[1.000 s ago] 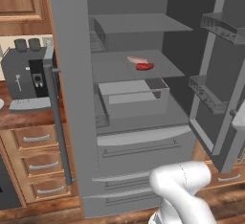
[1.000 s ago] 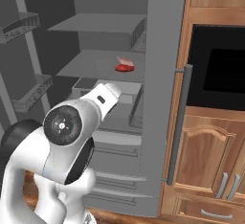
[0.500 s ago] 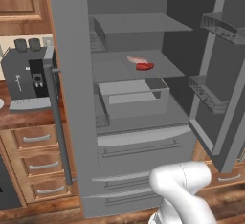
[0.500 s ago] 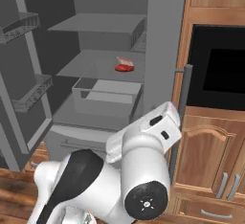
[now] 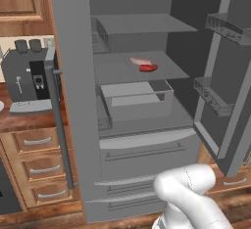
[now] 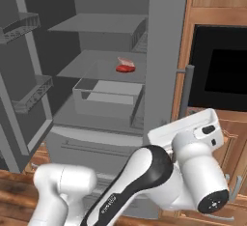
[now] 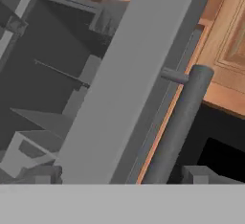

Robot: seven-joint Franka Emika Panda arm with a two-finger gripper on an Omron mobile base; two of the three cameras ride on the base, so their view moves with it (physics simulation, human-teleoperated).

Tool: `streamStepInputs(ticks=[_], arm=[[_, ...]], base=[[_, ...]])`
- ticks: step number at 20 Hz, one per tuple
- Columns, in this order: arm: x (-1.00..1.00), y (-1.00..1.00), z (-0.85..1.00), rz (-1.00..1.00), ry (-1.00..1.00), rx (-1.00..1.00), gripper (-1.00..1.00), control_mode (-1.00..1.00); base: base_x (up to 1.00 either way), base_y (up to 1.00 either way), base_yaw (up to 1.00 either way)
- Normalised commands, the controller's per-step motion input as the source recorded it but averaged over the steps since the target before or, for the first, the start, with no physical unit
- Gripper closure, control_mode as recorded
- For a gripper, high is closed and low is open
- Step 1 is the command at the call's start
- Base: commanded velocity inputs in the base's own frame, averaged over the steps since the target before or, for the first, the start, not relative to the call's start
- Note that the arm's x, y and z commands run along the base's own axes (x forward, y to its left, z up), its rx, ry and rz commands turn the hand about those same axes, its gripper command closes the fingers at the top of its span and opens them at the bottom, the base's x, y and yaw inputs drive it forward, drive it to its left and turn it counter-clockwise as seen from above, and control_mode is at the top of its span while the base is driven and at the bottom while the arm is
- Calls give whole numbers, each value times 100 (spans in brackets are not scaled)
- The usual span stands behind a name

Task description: Place the steak on the counter behind the older steak on the same shelf of the fridge to maintain FIFO order. Close the fridge door when finished.

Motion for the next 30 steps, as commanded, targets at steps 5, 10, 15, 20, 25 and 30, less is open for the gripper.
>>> streamStepInputs(ticks=[5,10,15,20,25,30], arm=[[44,-80,-21,20,-8,14,-100,-100],[48,-67,-14,19,-4,11,-100,-100],[73,-42,-17,24,-1,12,-100,-100],[96,-1,-32,25,0,13,-100,-100],[84,12,-19,25,1,13,-100,-100],[22,73,-2,25,1,2,-100,-100]], base=[[0,0,0],[0,0,0],[0,0,0],[0,0,0],[0,0,0],[0,0,0]])
